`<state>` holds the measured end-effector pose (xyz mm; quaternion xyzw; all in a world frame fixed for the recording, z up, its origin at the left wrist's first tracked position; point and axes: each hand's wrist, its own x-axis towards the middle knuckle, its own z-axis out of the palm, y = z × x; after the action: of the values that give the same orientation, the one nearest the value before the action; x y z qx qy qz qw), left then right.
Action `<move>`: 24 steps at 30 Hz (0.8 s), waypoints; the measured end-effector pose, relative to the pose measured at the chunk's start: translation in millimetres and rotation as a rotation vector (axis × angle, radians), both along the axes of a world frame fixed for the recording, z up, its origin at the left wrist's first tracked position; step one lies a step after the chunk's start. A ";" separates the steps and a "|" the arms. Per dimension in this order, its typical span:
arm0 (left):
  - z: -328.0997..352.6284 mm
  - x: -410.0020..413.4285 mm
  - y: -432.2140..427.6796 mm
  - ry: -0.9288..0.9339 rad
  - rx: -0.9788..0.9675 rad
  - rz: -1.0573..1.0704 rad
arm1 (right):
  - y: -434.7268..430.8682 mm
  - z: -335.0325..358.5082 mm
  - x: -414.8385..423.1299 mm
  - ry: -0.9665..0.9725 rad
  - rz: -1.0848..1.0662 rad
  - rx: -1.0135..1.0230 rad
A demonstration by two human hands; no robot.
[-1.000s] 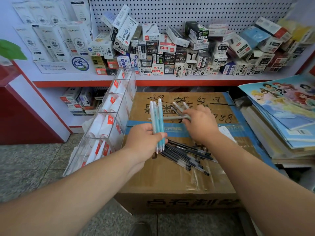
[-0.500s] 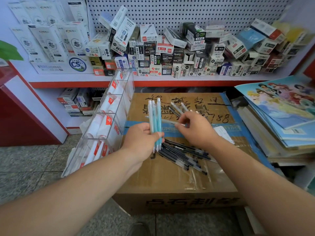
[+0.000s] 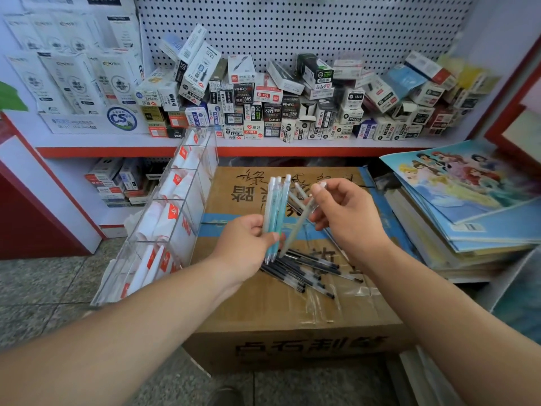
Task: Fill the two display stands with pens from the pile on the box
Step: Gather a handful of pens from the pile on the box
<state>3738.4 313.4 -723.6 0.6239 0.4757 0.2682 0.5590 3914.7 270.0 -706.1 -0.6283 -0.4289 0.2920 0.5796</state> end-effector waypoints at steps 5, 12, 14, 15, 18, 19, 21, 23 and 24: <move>-1.7 7.0 -4.6 -0.059 -0.094 -0.125 | -2.6 1.1 -3.2 -0.024 -0.009 -0.030; 2.6 14.1 -8.6 -0.144 -0.241 -0.200 | -5.7 -0.4 5.6 -0.055 -0.028 -0.118; 1.5 16.1 -9.1 -0.169 -0.273 -0.213 | -5.9 -2.3 7.2 -0.051 -0.030 -0.143; 0.9 17.3 -9.3 -0.179 -0.287 -0.221 | -5.8 -3.0 7.6 -0.045 -0.029 -0.152; -0.8 19.5 -9.4 -0.207 -0.327 -0.241 | -6.6 -3.4 8.7 -0.041 -0.030 -0.174; -1.1 19.7 -9.0 -0.217 -0.342 -0.245 | -6.9 -2.9 9.0 -0.044 -0.031 -0.178; -0.3 19.6 -7.6 -0.235 -0.382 -0.248 | -7.1 -2.6 9.2 -0.049 -0.030 -0.182; 0.1 18.7 -5.8 -0.241 -0.428 -0.260 | -7.0 -2.9 8.4 -0.045 -0.021 -0.177; 0.6 18.0 -4.8 -0.233 -0.441 -0.266 | -6.8 -3.2 7.5 -0.041 -0.015 -0.172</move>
<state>3756.4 308.5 -723.0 0.5089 0.3691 0.1527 0.7626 3922.2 263.2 -709.3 -0.6850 -0.4090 0.3107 0.5168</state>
